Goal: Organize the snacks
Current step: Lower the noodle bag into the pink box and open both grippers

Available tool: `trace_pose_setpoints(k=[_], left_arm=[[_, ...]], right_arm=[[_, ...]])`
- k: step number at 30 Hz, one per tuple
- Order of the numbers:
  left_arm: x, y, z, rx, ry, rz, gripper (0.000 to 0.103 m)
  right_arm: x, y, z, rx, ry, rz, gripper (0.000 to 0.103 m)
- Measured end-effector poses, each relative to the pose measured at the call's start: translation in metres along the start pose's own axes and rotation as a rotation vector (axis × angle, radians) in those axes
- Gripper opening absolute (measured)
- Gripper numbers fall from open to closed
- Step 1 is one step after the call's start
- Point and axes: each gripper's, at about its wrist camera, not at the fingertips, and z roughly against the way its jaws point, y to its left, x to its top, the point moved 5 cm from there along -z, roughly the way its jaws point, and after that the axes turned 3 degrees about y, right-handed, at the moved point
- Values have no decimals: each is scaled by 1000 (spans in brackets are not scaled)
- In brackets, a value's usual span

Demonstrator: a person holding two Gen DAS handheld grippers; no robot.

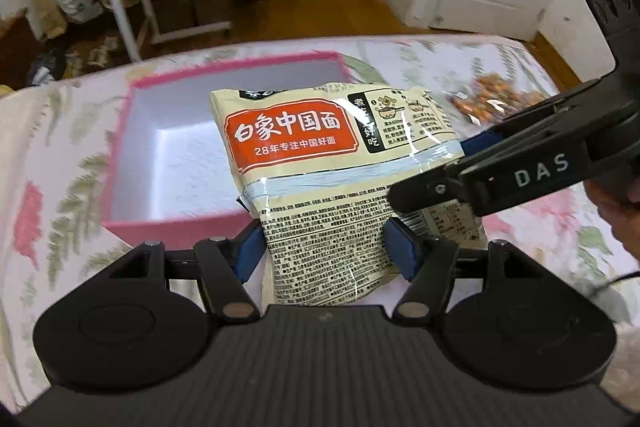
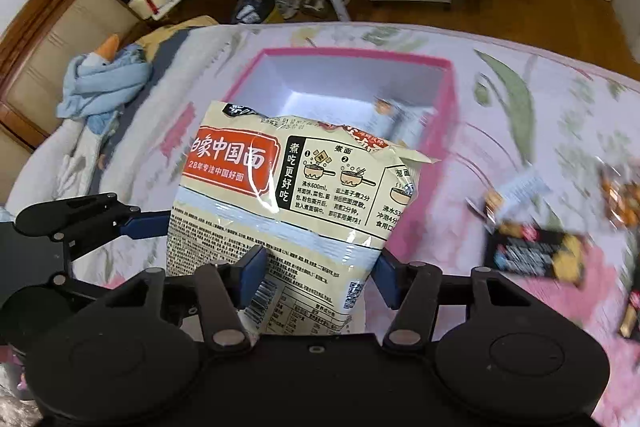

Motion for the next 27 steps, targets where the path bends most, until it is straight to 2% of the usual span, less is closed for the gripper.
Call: trace_pose_setpoints(k=[5,8,14,21,23,27], left_arm=[[27,44,-13,44,-14,0,64],[45,70,-31,66,-31,7,64],[65,108,-84,107,-27,39,65],[60,139,-137,138,13,64,65],[58,144,-147,126,27,79,65],[58,138,-157,136,25,39,67]], right_arm=[[44,1,-27,75,-23,-18,56],[67,2,-48,80,-31,-5,56],[104,-3,-105,91,39,-36,56],[116,-15,-168,94,87,-66,56],[117,-19,-179,87,98,-69,56],[115,-28,-187,102,119,-94,58]])
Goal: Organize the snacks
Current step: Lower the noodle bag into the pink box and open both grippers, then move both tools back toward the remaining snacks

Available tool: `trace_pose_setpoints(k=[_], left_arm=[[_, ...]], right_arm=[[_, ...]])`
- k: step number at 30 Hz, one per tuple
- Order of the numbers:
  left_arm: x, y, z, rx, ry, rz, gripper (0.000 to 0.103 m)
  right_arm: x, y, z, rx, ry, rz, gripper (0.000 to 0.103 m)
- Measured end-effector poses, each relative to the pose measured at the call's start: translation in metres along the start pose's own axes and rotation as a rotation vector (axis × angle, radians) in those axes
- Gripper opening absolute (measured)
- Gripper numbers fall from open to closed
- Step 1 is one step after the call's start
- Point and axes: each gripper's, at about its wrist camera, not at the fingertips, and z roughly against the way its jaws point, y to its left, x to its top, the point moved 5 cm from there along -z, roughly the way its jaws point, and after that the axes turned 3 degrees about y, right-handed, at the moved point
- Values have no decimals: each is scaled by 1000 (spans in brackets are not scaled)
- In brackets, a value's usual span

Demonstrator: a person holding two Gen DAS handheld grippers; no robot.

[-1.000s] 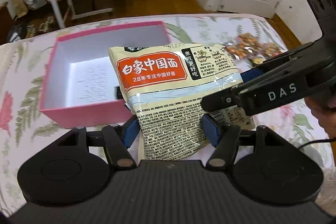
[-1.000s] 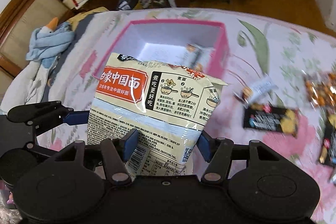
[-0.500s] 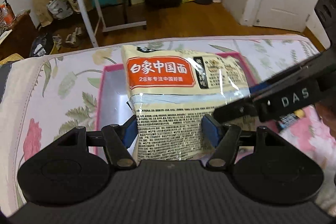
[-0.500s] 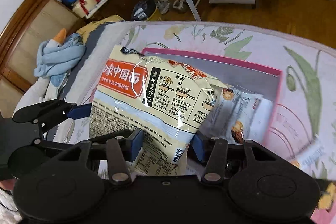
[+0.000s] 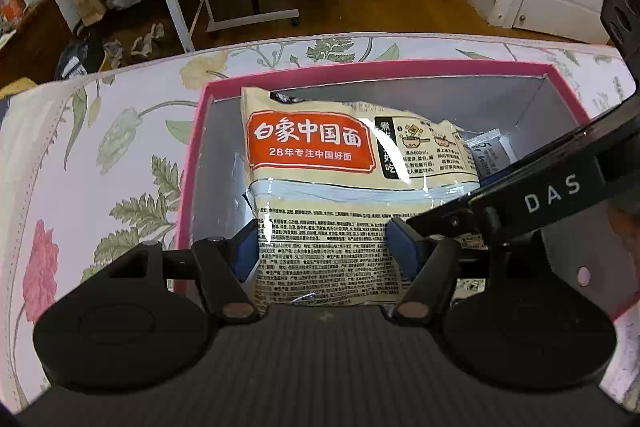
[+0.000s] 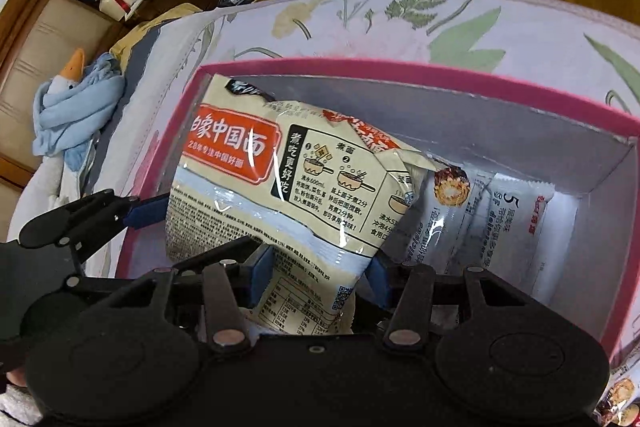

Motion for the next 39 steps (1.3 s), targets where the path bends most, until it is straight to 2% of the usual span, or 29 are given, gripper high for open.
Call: trace_pose_setpoints(k=[3,5,7,11,14,24,33,39], left_arm=[[-1,-5,-8,14,32,-33,68],[-5,-7,-11,85,14,-84,68],[-10,-8,-8,132,-12,-108,68],[-16,-6,11,80,-23,-31,68],[-21,-12,30,69,-24,-2,68],[-21,-47,94,-44,-12,-7,68],[-19,-110,148,-192,-23,-34,67],[-21,-168,164,-229,-33,-122,66]], right_arm=[[0,-1,-7,-37,15,40,60],[0,0,-5,-82,-1,87,59],[-3,0,5,-78,-19,95,60],[-12,0,35,-89,-51,133,60],[-22,-2,64,-73,-78,125,60],[-71,0,164,-88,-148,176,60],[-122,-20,244,-185,-181,232,60],[-153,-45,279,-215,-199,246,60]])
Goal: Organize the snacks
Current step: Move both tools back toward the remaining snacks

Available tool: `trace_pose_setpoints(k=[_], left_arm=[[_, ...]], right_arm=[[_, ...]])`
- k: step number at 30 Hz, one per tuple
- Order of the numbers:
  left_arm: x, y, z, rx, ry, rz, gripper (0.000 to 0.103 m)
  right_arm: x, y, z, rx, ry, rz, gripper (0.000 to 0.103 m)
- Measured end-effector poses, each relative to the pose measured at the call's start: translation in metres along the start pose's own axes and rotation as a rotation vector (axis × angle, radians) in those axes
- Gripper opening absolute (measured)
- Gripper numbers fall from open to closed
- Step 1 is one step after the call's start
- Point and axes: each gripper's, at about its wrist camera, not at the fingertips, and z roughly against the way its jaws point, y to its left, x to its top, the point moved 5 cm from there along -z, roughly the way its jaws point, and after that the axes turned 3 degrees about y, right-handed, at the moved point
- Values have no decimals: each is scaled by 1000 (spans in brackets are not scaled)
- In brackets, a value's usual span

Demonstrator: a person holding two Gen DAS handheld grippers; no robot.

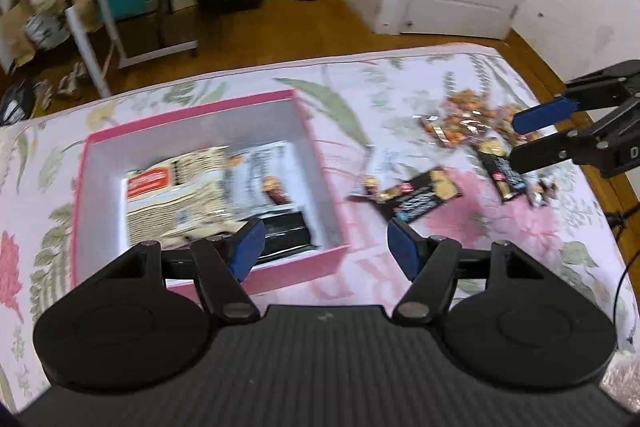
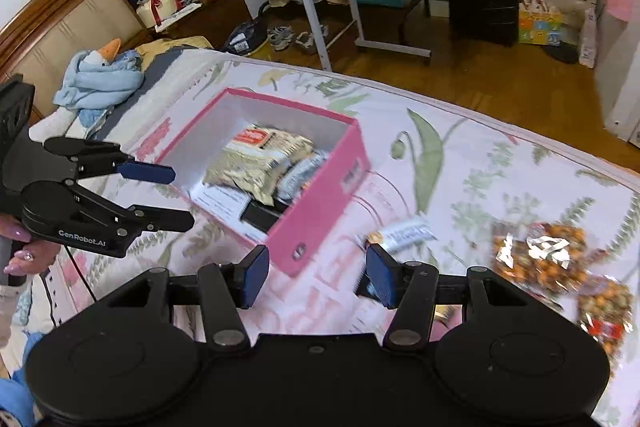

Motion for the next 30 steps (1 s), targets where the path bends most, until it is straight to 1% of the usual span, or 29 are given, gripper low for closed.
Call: trace_pose_setpoints(k=[4,6,8,10,11,13,14,16,17,19,21,22,24,26,28,30], left_arm=[[6,-32,-10,-52,9,-5,66],[10,-44,-18,-68,16,0,65],[13,-54,-28,-80,26,13,65],[16,-61,-41,-106,37,43,65],[17,-65,-50,-122,45,57,65],[16,-70,-64,-139,57,68,65],[16,-73,-72,-143,60,72,65],[13,-77,-88,-145,72,89,65],[12,-77,-97,-134,76,115,64],[12,-74,-111,-97,66,160,64],[11,-73,-127,-84,65,177,64],[11,-74,-136,-88,84,180,64],[10,-74,-158,-115,129,181,64],[8,-73,-173,-117,149,201,64],[5,-71,-187,-108,148,228,64],[3,-67,-196,-81,128,271,64]], right_arm=[[-14,-13,6,-12,45,32,60],[-19,-17,1,-12,90,49,60],[-23,-20,-5,-22,142,102,59],[-26,-21,-10,-34,163,184,59],[-27,-22,-13,-47,162,216,59],[-31,-25,-20,-89,130,276,59],[-34,-28,-25,-105,98,296,61],[-42,-34,-36,-126,39,292,65],[-47,-39,-43,-127,7,283,67],[-58,-49,-60,-125,-27,273,69],[-67,-63,-78,-141,-27,248,69],[-71,-70,-86,-149,-30,227,69],[-75,-82,-98,-133,-17,183,69],[-77,-90,-106,-119,9,194,70],[-79,-99,-111,-114,10,189,71],[-82,-107,-119,-83,22,150,71]])
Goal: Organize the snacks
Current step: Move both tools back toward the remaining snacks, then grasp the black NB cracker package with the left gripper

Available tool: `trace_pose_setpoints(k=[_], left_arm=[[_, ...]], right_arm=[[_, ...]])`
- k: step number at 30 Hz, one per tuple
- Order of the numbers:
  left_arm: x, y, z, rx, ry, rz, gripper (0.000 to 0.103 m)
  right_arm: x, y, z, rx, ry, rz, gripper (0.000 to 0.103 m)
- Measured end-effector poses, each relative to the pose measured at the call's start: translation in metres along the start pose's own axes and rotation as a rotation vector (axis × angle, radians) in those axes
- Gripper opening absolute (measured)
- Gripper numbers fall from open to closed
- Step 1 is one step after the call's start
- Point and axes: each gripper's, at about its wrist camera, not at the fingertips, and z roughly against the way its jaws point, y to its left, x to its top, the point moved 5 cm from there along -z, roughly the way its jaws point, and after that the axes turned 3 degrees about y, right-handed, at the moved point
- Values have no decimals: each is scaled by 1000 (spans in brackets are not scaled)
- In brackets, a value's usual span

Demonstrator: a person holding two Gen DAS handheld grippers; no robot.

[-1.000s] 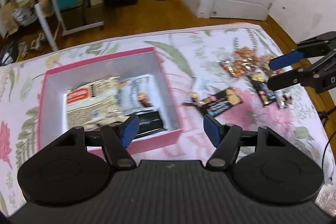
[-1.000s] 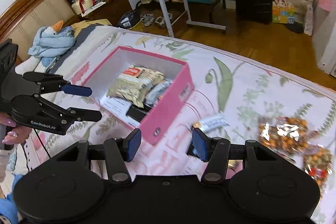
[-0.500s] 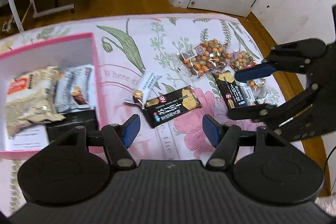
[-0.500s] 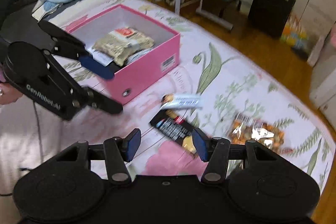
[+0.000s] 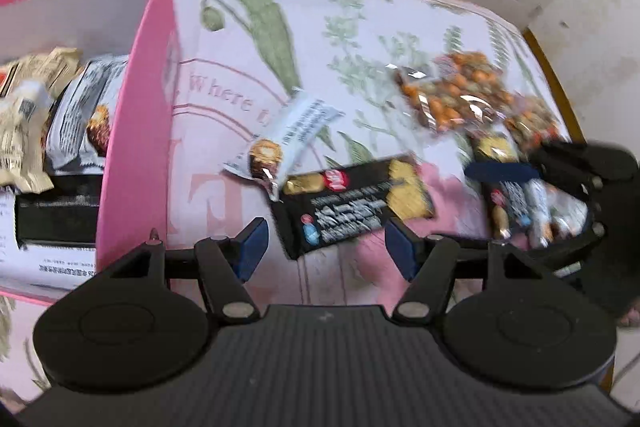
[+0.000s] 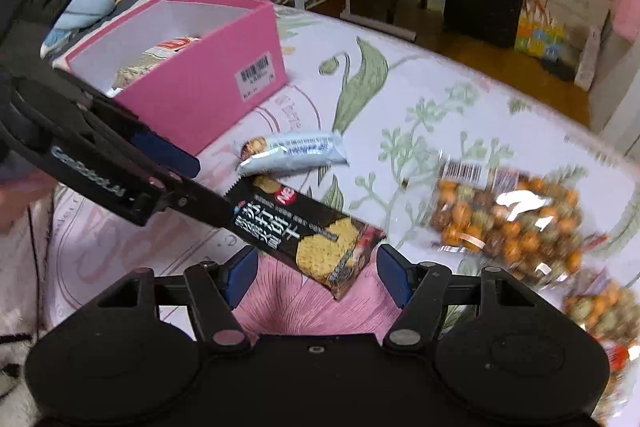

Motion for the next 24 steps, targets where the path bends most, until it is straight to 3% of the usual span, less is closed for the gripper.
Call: trace_pose_setpoints(k=[2,6,8,13,15,19,24], left_arm=[[3,1,0,17,-43,-2,64],[5,3,-5,-6,-53,24,64],[3,5,-11,4,-54,37,64],[0,7,-31,117,-101,-65,64],[-3,9,-35,96,-89,-30,64],[-7,5,-40,-47,-45,11,64],[-14,-1,-38,-53,-70,23,64]], right_arm=[[-4,-6,-11,21,11,-44,71],[-9,-6,-27,38,6,-71,72],[-10,-4,-33,32,6,-60,77],[-14,6,-46,5,-37,-33,87],[-15,10,-49,-10,-56,-28,91],[-17,16,-54,-46,-96,-48,98],[-18,28,-58,-109,-111,-82,100]])
